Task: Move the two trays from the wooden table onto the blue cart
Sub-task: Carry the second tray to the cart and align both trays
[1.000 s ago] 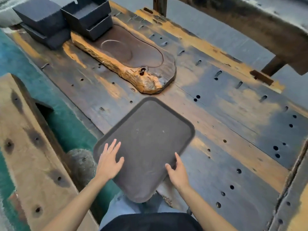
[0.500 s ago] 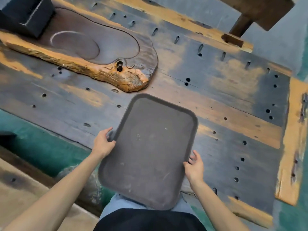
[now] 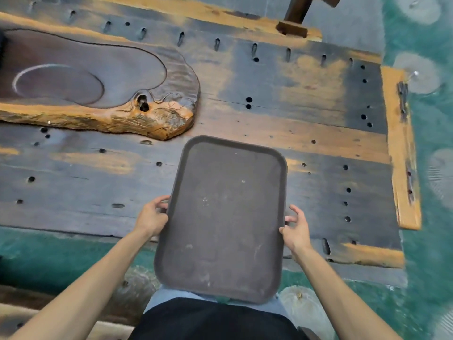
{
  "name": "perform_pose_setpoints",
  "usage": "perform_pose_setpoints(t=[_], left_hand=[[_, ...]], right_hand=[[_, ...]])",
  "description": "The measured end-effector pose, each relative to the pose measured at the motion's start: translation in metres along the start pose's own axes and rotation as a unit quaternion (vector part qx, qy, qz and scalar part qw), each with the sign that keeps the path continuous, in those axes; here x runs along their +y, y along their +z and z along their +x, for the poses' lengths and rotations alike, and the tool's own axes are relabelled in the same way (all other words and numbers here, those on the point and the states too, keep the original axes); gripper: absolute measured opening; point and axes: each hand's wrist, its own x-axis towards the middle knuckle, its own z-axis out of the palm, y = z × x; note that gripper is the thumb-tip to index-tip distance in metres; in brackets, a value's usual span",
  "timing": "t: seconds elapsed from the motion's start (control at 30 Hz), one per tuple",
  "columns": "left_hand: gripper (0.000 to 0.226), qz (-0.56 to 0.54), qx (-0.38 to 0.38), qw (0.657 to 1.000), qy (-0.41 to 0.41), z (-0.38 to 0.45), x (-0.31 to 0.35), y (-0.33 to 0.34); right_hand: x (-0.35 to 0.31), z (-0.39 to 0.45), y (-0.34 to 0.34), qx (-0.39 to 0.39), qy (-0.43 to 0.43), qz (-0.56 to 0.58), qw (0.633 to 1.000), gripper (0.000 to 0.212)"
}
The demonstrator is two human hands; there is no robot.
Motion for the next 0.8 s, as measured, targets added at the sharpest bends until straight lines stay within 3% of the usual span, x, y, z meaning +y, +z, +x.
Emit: perform_pose_setpoints(t=[0.2, 0.5, 0.7, 0.8], left_hand=[[0.065, -0.011, -0.053, 0.998, 0.009, -0.003, 0.028, 0.018], [0.068, 0.03, -0.161, 0.983, 0.08, -0.031, 0.109, 0.093], [0.075, 0.089, -0.235, 0.961, 0.113, -0.059, 0.174, 0.159], [0.07, 0.127, -0.27, 0.947, 0.119, -0.081, 0.206, 0.203]], right_hand=[[0.014, -0.026, -0.043, 0.041, 0.031, 0.024, 0.998, 0.068], [0.056, -0.055, -0.14, 0.103, 0.081, 0.201, 0.971, 0.066], [0.079, -0.07, -0.21, 0.091, 0.148, 0.322, 0.931, 0.029], [0.104, -0.071, -0.252, 0.095, 0.184, 0.389, 0.898, 0.027]])
